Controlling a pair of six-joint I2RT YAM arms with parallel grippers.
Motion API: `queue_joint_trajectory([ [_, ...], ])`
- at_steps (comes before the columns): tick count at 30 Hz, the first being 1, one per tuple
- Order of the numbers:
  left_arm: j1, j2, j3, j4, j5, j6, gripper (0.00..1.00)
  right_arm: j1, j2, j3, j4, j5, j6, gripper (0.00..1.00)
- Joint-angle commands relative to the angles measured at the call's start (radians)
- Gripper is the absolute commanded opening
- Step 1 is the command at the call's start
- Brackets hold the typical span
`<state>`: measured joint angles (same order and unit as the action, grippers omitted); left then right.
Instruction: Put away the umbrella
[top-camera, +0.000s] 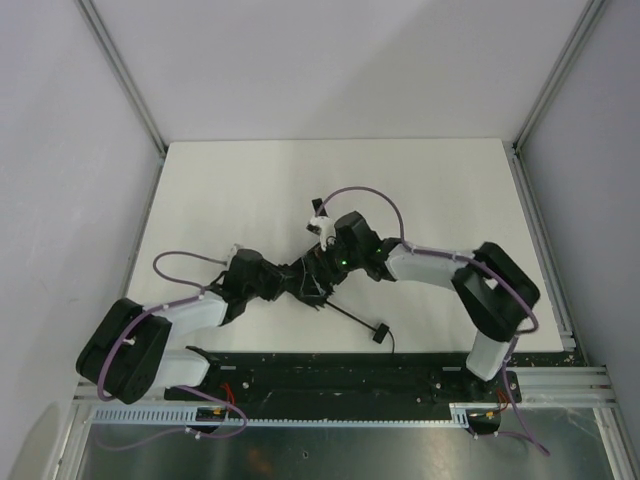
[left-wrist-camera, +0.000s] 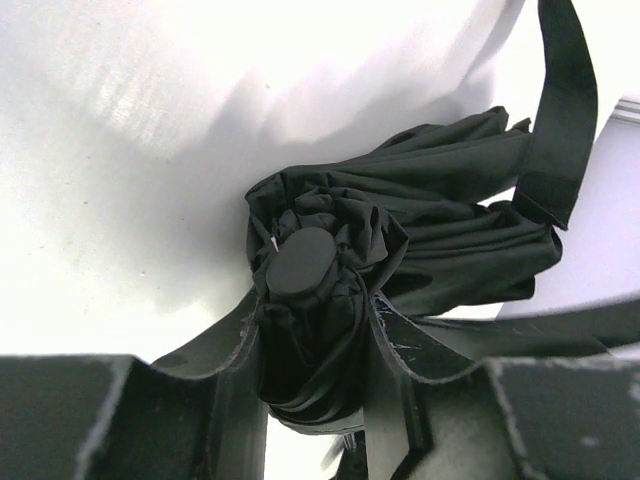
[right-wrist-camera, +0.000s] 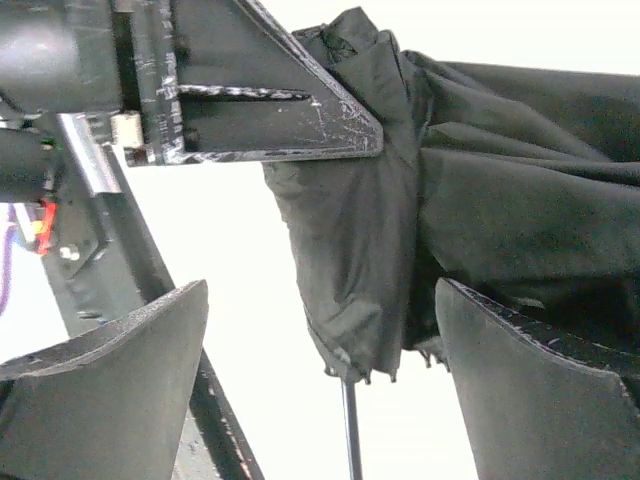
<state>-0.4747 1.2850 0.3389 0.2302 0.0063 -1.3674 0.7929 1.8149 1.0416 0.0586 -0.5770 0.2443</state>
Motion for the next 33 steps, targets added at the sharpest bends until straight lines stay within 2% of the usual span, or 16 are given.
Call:
queue_joint_trajectory([
  [1, 0.024, 0.032, 0.022, -0.263, -0.023, 0.092, 0.0, 0.115, -0.15, -0.006, -0.163, 0.387, -0.206, 0.99],
  [6, 0.042, 0.074, 0.059, -0.356, 0.044, 0.1, 0.0, 0.363, -0.145, -0.058, -0.046, 0.902, -0.418, 0.99],
  [10, 0.054, 0.094, 0.086, -0.414, 0.074, 0.116, 0.0, 0.477, -0.055, -0.065, 0.116, 1.176, -0.534, 0.93],
  [15, 0.072, 0.094, 0.101, -0.462, 0.099, 0.134, 0.0, 0.516, 0.08, -0.068, 0.317, 1.33, -0.657, 0.87],
  [21, 0.075, 0.1, 0.104, -0.489, 0.124, 0.137, 0.0, 0.479, 0.209, -0.057, 0.346, 1.367, -0.697, 0.82],
  [23, 0.075, 0.102, 0.1, -0.49, 0.141, 0.134, 0.0, 0.463, 0.233, -0.054, 0.335, 1.35, -0.693, 0.7],
  [29, 0.078, 0.084, 0.116, -0.49, 0.159, 0.151, 0.0, 0.424, 0.27, -0.031, 0.174, 1.218, -0.559, 0.11],
  [31, 0.081, 0.077, 0.125, -0.49, 0.165, 0.161, 0.0, 0.409, 0.27, -0.03, 0.106, 1.156, -0.485, 0.03],
  [33, 0.083, 0.075, 0.136, -0.489, 0.178, 0.17, 0.0, 0.393, 0.271, -0.032, 0.051, 1.071, -0.416, 0.01],
])
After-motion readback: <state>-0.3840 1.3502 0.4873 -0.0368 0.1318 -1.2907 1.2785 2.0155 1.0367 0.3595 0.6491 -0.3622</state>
